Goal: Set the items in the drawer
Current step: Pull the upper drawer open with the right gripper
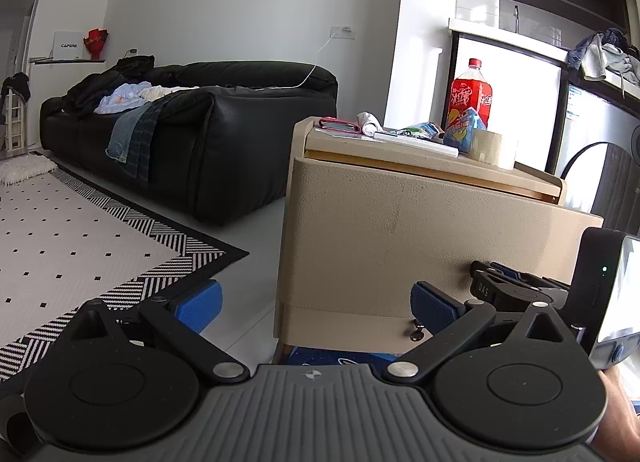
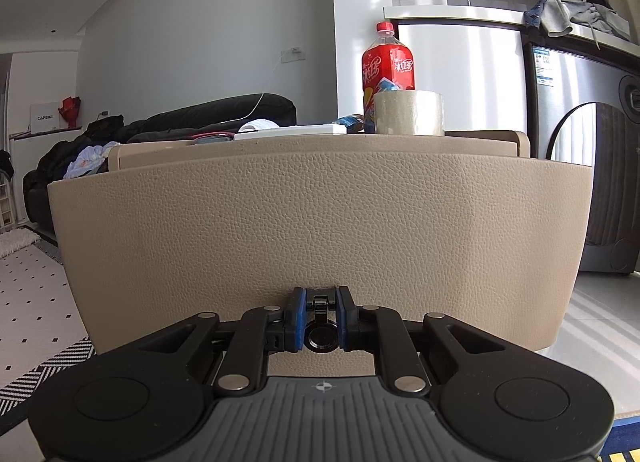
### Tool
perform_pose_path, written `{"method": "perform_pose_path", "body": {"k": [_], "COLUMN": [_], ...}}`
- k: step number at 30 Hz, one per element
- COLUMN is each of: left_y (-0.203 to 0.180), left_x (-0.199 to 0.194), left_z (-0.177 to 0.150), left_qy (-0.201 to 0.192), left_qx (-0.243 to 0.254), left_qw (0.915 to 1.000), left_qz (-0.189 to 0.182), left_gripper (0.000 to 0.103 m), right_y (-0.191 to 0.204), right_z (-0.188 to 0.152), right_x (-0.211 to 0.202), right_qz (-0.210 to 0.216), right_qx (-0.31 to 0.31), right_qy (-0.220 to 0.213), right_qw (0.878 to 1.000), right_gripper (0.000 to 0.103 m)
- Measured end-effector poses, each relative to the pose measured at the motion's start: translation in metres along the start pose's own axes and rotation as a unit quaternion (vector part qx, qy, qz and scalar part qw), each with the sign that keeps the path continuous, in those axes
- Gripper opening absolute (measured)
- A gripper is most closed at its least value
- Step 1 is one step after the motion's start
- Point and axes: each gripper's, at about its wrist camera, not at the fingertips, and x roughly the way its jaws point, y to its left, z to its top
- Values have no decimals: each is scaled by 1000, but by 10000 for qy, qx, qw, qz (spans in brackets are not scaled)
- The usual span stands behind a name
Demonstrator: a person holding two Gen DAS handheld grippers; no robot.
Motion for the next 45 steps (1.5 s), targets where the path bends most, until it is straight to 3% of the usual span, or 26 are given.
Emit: {"method": "perform_pose_path", "body": {"k": [45], "left_y": [-4], "left_x": [-21], "left_z": [2], "left_qy": [-113], "left_qx": [43], "left_qw": [9999], "left_qz": [-117], "left_gripper": [103], "right_y": [2], "right_z": [-19], "right_x": [-64], "right_qz": [9], "right_qx": [-1], "right_qy": [66], "right_qw": [10000], "right_gripper": [17]}}
